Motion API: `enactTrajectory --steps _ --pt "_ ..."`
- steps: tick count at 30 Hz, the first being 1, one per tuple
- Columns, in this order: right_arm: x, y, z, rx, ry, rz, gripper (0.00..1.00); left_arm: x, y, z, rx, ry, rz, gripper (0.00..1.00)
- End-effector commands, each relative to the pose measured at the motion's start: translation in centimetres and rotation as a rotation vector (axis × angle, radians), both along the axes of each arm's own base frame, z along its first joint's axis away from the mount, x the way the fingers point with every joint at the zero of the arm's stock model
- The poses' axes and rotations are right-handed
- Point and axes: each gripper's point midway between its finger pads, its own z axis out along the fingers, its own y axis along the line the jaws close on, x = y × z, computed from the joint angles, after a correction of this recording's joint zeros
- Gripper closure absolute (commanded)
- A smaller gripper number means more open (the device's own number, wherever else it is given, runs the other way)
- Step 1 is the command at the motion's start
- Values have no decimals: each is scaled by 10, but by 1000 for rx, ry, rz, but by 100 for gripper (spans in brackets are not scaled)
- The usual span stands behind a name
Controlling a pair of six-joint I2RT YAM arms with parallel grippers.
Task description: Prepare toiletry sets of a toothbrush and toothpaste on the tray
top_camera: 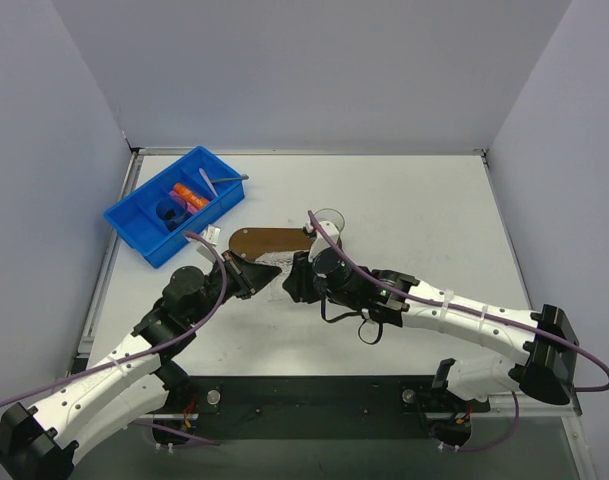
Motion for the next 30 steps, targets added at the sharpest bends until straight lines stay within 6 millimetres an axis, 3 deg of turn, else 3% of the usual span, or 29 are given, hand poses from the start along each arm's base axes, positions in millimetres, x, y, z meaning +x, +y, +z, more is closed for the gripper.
enactTrajectory --steps 1,4,8,11,12,16,20,23,26,27,28,30 --pt "11 13 23 61 -35 -35 75 0 -3 33 -72 -78 -9 100" --pt "13 12 19 54 -32 -54 82 0 -3 32 -70 -78 -11 100" --pt "17 10 18 46 -39 -75 100 -1 -5 30 -50 -91 -24 100" --pt "21 6 22 48 -51 -111 100 -3 -9 28 -27 -99 -56 100" --pt "22 5 22 49 -55 -119 100 -3 -10 25 -12 -91 -65 97" --pt "27 -1 28 52 -75 -152 100 -2 -11 21 61 -89 -79 55" --pt "31 -6 34 50 -89 -173 100 -3 -4 19 144 -114 -77 35" --pt "33 -12 31 18 -85 -188 100 -6 5 14 210 -114 -70 26" --pt "37 -17 30 -3 -81 -206 100 -7 19 14 284 -133 -54 25" --pt "37 -17 30 -5 -79 -206 100 -7 27 8 325 -116 -41 24" --pt "37 -19 29 -15 -73 -206 100 -5 33 19 337 -142 -26 24" --pt "38 -18 31 -16 -72 -208 100 -1 52 14 448 -141 7 22"
